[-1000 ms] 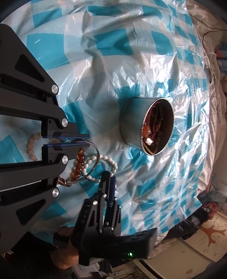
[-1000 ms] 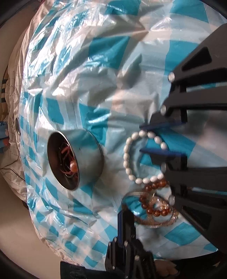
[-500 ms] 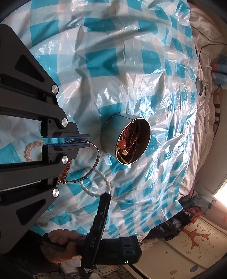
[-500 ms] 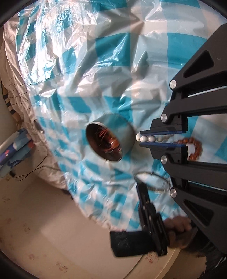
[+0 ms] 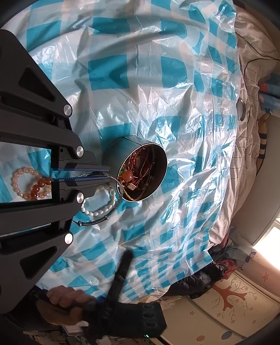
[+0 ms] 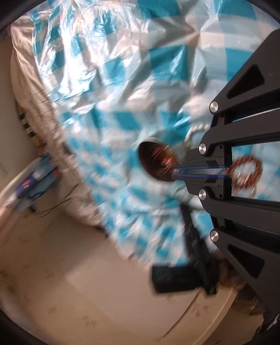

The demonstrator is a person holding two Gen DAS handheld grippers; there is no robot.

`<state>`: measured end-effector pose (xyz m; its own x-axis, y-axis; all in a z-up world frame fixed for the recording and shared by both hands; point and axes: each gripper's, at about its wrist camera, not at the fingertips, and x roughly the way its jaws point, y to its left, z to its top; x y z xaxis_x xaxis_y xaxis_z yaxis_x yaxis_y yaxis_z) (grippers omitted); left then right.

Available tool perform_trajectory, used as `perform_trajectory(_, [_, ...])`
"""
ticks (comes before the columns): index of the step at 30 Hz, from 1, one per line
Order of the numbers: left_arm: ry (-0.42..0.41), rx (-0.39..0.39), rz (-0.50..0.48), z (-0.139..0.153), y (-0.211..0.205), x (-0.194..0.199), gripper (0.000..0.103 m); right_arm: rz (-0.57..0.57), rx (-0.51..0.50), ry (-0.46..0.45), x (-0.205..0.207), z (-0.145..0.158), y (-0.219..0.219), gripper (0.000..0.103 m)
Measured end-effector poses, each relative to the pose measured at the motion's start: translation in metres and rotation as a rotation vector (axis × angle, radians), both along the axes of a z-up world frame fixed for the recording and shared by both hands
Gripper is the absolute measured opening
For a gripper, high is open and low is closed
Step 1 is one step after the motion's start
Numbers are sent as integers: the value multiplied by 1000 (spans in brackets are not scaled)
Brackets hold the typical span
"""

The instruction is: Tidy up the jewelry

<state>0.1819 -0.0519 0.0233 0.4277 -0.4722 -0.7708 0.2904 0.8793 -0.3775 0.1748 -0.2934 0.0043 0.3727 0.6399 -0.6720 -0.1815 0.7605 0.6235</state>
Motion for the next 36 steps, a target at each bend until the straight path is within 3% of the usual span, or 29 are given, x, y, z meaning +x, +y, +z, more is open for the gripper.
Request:
perform_trajectory(1, [2,2,1,-1,0,0,4,17,-50,18,-1,-8,7,28])
perform_trajectory(3, [4,6,1,-2,-1,0,4,49,-152,10,-4,-19,21,56])
perform_trajectory(7, [4,14,-1,-3,0,-1,4,130,-331,-26,-12,-34,52,56])
perform_trajectory(10, [4,12,2,-3,0,-1,4,172,-483,-73,-16,-43,71,67])
perform_trajectory(12, [4,12,2,-3,1,-1,4,204,-555,-80,-18,-54,81,69])
perform_trajectory(16, [5,7,0,-3,2,-1,4,173,-407,-17,-9,-64,63,68])
perform_trajectory(17, [4,5,-2,-2,2,-1,4,164,-366,-6,-7,-63,57,53])
perform_trajectory(20, [8,4,0,-4,3,1,4,127,-310,18,-1,-67,43,32])
perform_trajectory(22, [11,4,-2,-5,2,2,4,105,-261,39,2,-71,34,12])
perform_trajectory(23, [11,3,-2,-5,2,2,4,95,-224,50,3,-72,29,8])
perform_trajectory(31, [12,-7,12,-5,2,8,5,22,84,78,8,-56,2,8])
perform_trajectory(36, [19,-5,17,-9,1,14,5,3,255,51,7,-41,-12,8])
